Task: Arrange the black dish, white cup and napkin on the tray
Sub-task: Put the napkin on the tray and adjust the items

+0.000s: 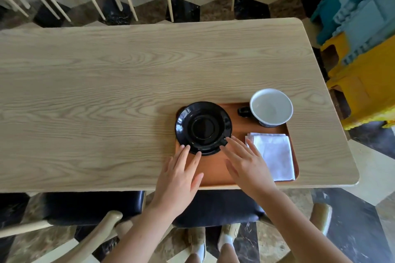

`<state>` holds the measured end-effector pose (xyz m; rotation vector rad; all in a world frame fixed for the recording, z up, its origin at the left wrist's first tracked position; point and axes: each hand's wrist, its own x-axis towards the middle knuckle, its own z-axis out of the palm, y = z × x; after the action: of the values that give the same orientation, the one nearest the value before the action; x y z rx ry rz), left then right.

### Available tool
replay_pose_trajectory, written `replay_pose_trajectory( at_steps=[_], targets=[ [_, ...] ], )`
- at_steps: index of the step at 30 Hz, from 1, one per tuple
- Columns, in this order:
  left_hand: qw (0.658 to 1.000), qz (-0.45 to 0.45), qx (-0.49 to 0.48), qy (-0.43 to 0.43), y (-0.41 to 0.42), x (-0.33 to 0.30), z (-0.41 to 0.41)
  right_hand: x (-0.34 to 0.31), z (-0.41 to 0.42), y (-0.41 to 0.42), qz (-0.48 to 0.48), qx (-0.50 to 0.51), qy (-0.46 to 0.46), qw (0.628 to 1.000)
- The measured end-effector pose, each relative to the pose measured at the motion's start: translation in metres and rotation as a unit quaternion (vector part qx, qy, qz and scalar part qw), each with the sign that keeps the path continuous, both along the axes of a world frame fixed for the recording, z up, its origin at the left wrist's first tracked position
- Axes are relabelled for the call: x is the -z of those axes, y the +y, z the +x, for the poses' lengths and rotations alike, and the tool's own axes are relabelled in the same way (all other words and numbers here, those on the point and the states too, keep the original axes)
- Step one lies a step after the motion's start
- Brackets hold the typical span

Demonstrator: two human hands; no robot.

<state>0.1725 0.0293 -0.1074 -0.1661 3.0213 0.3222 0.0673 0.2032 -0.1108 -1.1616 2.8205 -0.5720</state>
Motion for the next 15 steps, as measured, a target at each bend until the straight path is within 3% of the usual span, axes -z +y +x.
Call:
replay_pose_trajectory(
  at_steps=[15],
  targets=[
    [1.0, 0.021, 0.015, 0.003, 0.007, 0.0, 0.026, -0.005, 0.02, 0.012, -0.003, -0.015, 0.004, 1.0]
  ],
)
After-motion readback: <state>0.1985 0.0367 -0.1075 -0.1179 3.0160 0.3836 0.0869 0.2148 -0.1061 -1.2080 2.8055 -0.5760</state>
